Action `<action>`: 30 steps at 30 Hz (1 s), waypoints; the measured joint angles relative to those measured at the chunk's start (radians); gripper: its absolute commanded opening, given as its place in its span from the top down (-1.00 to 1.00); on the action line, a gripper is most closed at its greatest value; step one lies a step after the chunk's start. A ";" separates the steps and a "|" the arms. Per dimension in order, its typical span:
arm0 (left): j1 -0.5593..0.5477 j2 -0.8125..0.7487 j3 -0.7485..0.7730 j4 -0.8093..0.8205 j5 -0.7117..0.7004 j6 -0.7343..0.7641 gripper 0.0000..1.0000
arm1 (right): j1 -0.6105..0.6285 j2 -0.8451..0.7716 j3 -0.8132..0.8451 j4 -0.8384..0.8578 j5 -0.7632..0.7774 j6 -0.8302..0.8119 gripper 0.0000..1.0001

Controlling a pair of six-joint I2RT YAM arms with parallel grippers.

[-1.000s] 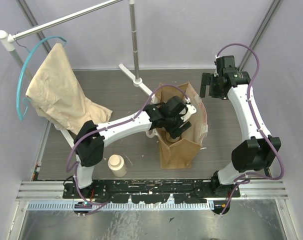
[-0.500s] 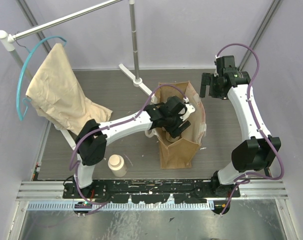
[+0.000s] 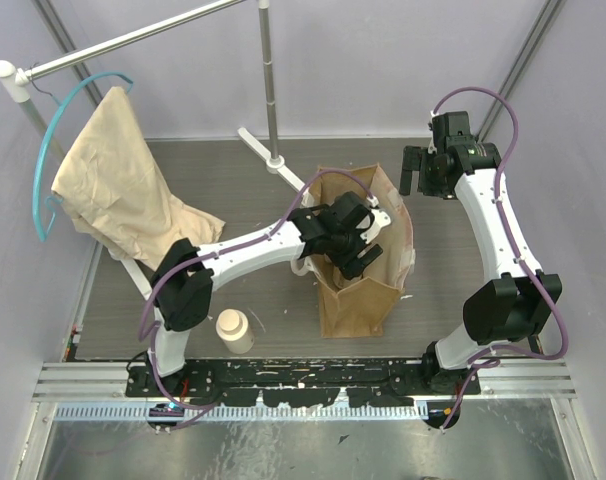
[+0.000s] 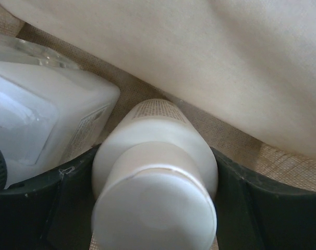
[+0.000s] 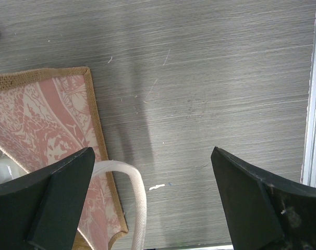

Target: Place the personal care products into the canvas bag

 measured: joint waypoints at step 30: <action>0.006 -0.546 0.071 -0.349 -0.314 -0.158 -0.96 | 0.000 0.002 -0.034 0.019 0.001 -0.003 -1.00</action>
